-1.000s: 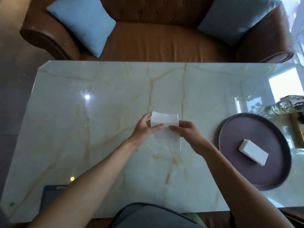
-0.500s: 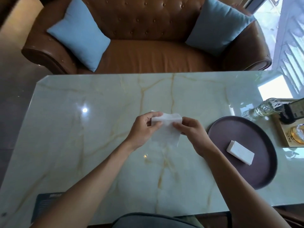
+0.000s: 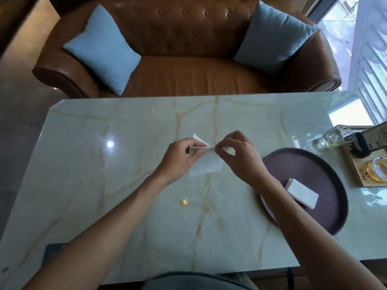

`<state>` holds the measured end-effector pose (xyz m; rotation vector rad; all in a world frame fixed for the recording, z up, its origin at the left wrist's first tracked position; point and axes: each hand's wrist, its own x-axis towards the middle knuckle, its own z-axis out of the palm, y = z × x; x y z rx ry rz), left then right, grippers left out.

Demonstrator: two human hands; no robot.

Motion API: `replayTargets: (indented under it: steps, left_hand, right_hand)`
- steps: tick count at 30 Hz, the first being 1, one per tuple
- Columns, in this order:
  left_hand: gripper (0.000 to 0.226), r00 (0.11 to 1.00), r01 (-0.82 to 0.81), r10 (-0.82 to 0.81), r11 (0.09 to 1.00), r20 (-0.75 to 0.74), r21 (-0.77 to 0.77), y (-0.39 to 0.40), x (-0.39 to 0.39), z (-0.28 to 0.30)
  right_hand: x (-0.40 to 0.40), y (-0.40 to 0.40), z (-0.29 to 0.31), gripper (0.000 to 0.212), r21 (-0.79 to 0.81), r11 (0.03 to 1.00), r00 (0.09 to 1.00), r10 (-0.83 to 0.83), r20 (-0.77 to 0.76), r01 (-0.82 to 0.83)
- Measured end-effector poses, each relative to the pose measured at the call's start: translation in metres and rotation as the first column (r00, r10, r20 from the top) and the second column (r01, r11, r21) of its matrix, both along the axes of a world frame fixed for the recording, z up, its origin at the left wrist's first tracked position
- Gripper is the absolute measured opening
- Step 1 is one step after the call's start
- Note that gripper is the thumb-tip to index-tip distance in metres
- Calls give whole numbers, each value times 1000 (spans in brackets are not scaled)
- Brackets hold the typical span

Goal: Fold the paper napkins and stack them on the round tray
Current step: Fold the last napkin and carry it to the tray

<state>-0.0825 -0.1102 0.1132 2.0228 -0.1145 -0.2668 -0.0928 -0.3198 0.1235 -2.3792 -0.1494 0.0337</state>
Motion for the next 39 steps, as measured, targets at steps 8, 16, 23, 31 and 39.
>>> replayTargets:
  steps: [8,16,23,31,39]
  left_hand:
    - [13,982,102,-122,985,141,143,10,8,20]
    - [10,996,38,-46,993,-70,-112,13,5,17]
    - [12,943,-161,4,881,-334,-444,11,2,14]
    - [12,844,-230,-88,831,-528,-506,18,6,6]
    - [16,871,-196,6,921,-491,-336,-3,-2,-10]
  right_hand:
    - [13,-8,27,11,-13,994,989,108,-102,-110]
    - [9,-43,9,14,181,982,982,-11,-187,45]
    - [-17,-43,-24,49,603,731,790,146,-595,319]
    - [-15,-20,-25,9,650,648,797,107,-595,398]
    - [-8,-18,2,9,571,760,814,97,-572,310]
